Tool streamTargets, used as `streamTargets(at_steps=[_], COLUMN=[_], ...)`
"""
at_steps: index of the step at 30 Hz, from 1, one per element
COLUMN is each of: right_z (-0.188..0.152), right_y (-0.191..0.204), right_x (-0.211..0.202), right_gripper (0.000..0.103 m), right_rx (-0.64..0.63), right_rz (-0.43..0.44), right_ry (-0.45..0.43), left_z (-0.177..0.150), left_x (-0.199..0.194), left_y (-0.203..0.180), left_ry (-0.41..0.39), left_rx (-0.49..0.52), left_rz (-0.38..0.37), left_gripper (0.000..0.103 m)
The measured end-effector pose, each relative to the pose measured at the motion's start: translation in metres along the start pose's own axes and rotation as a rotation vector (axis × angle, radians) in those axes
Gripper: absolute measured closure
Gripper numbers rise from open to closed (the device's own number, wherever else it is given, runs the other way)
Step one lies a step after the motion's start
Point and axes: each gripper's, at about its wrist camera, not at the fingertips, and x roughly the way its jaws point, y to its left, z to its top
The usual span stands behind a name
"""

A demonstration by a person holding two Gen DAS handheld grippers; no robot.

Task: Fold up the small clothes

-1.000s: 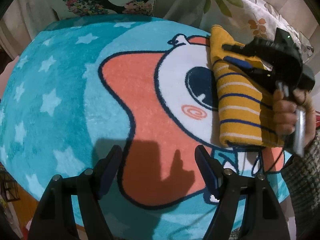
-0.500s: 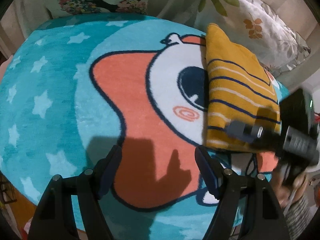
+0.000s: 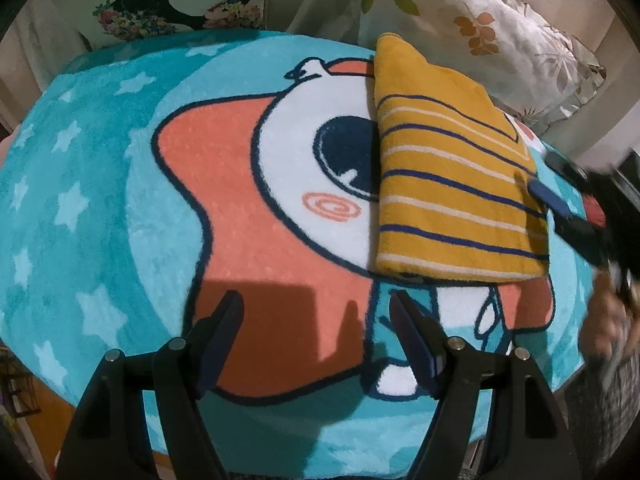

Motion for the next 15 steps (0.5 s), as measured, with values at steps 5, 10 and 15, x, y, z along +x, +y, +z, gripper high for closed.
streamTargets(at_steps=[5, 10, 15], right_z=[0.028, 0.021, 0.011], right_y=[-0.018, -0.024, -0.031], right_x=[0.008, -0.009, -0.02], right_gripper=[0.057, 0.051, 0.044], right_rx=[-0.001, -0.013, -0.007], right_rz=[-0.2, -0.291, -0.246], right_ry=[-0.071, -0.074, -0.047], left_z=[-0.006, -0.009, 0.01], left_x=[-0.007, -0.009, -0.002], left_y=[-0.001, 0.003, -0.005], left_ry=[-0.015, -0.022, -0.016], left_rx=[-0.017, -0.051, -0.063], left_rz=[0.023, 0.036, -0.031], left_gripper=[0.029, 0.027, 0.026])
